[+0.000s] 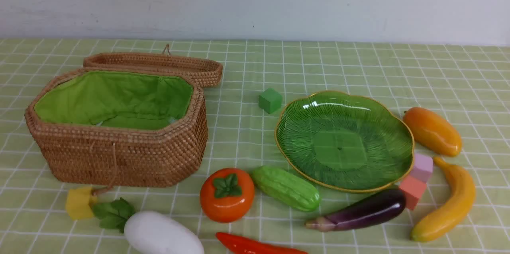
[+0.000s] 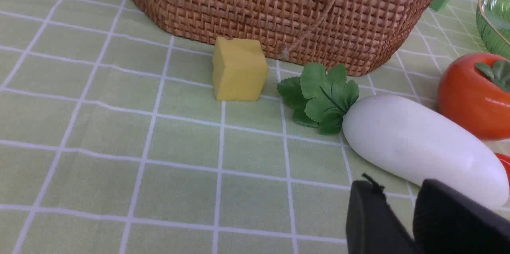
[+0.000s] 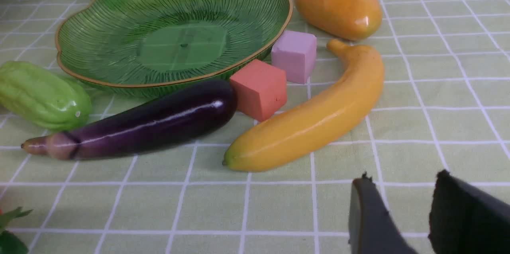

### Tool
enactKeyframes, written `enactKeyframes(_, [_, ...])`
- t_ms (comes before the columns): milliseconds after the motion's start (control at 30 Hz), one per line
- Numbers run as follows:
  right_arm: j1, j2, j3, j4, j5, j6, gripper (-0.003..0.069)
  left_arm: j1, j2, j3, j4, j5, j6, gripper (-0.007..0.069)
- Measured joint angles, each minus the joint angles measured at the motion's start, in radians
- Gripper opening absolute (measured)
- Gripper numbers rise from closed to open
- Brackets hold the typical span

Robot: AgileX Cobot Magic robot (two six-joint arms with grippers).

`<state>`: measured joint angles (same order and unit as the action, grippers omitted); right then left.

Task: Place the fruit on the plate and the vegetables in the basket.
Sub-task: Take a daikon with your left arm and place it on the basket on the left.

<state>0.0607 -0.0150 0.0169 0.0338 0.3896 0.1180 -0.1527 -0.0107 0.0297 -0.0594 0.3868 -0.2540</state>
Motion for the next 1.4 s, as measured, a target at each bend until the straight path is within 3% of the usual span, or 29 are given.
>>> enactKeyframes(700, [0.000, 0.000, 0.000, 0.000, 0.000, 0.000, 0.0240, 0.000, 0.000, 0.000, -0.007, -0.056, -0.008, 0.0200])
enactKeyframes(933, [0.000, 0.000, 0.000, 0.000, 0.000, 0.000, 0.0240, 0.000, 0.000, 0.000, -0.264, -0.307, -0.183, 0.0207])
enactKeyframes(1067, [0.000, 0.000, 0.000, 0.000, 0.000, 0.000, 0.0240, 0.000, 0.000, 0.000, -0.379, -0.423, -0.206, 0.0212])
enactKeyframes(1233, [0.000, 0.000, 0.000, 0.000, 0.000, 0.000, 0.0240, 0.000, 0.000, 0.000, -0.412, -0.490, -0.207, 0.0210])
enactKeyframes(1400, [0.000, 0.000, 0.000, 0.000, 0.000, 0.000, 0.0240, 0.000, 0.000, -0.006, -0.402, -0.491, -0.209, 0.0092])
